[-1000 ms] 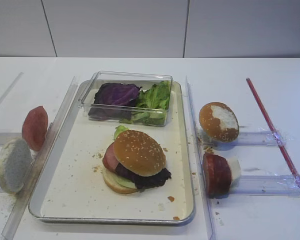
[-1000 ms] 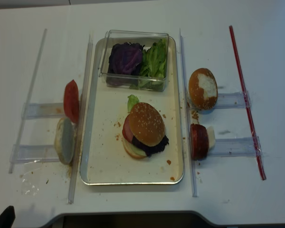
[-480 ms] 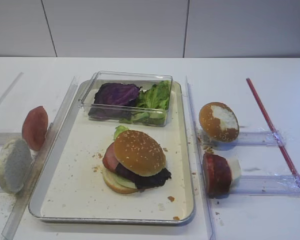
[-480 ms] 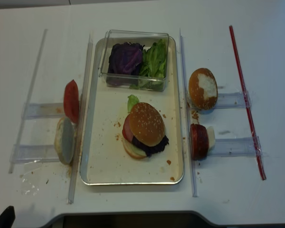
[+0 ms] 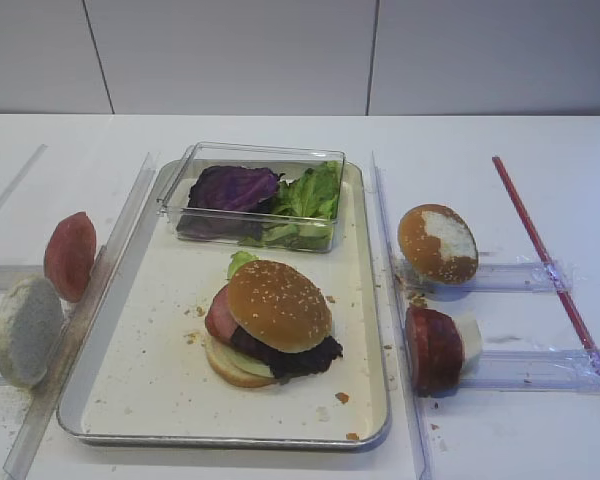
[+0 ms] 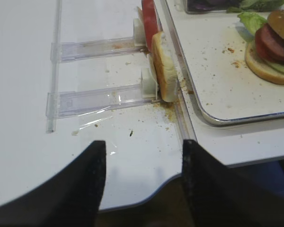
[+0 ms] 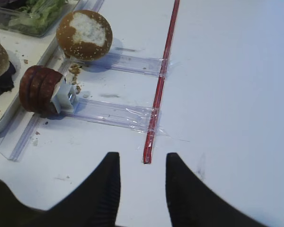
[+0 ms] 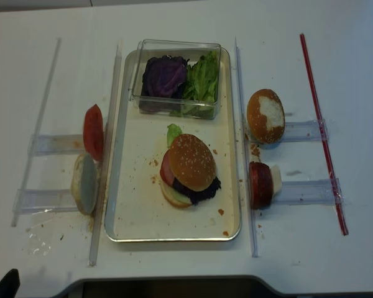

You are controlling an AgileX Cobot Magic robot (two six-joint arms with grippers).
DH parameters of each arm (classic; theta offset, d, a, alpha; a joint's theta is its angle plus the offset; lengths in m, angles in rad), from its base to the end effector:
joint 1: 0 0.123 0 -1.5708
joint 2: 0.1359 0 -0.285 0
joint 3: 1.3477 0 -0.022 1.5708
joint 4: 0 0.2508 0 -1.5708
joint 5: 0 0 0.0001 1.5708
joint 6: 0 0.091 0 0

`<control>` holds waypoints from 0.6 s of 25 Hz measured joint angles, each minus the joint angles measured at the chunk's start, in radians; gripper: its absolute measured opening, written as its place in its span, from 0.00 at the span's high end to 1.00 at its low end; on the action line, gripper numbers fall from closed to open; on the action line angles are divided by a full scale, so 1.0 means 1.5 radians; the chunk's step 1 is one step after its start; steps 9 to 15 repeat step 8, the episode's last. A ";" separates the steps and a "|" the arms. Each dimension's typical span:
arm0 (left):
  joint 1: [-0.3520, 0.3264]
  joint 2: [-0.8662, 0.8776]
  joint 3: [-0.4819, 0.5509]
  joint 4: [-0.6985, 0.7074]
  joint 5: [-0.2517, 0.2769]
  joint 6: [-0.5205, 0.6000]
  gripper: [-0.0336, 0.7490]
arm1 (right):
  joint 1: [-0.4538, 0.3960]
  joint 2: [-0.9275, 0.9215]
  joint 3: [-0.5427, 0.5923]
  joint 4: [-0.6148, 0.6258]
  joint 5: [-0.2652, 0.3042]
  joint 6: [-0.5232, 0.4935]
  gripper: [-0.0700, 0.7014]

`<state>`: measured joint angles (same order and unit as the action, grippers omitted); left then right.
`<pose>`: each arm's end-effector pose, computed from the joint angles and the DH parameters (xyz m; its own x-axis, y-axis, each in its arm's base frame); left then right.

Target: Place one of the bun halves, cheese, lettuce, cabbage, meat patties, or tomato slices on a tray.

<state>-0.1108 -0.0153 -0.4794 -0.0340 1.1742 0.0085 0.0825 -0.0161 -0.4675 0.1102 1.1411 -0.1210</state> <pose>-0.0103 -0.0017 0.2627 -0.5553 0.0571 -0.8297 0.1338 0.9908 -0.0214 -0.0083 0.0085 0.2623 -0.5222 -0.1179 -0.8446 -0.2057 0.9786 -0.0095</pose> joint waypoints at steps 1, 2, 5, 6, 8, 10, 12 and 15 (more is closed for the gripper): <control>0.000 0.000 0.000 0.000 0.000 0.000 0.51 | 0.000 0.000 0.000 0.000 0.000 0.000 0.56; 0.000 0.000 0.000 0.000 0.000 0.000 0.51 | 0.000 0.000 0.000 0.000 0.000 0.000 0.56; 0.000 0.000 0.000 0.000 0.000 0.000 0.51 | 0.000 0.000 0.000 0.000 0.000 0.000 0.56; 0.000 0.000 0.000 0.000 0.000 0.000 0.51 | 0.000 0.000 0.000 0.000 0.000 0.000 0.56; 0.000 0.000 0.000 0.000 0.000 0.000 0.51 | 0.000 0.000 0.000 0.000 0.000 0.000 0.56; 0.000 0.000 0.000 0.000 0.000 0.000 0.51 | 0.000 0.000 0.000 0.000 0.000 0.000 0.56; 0.000 0.000 0.000 0.000 0.000 0.000 0.51 | 0.000 0.000 0.000 0.000 0.000 0.000 0.56; 0.000 0.000 0.000 0.000 0.000 0.000 0.51 | 0.000 0.000 0.000 0.000 0.000 0.000 0.56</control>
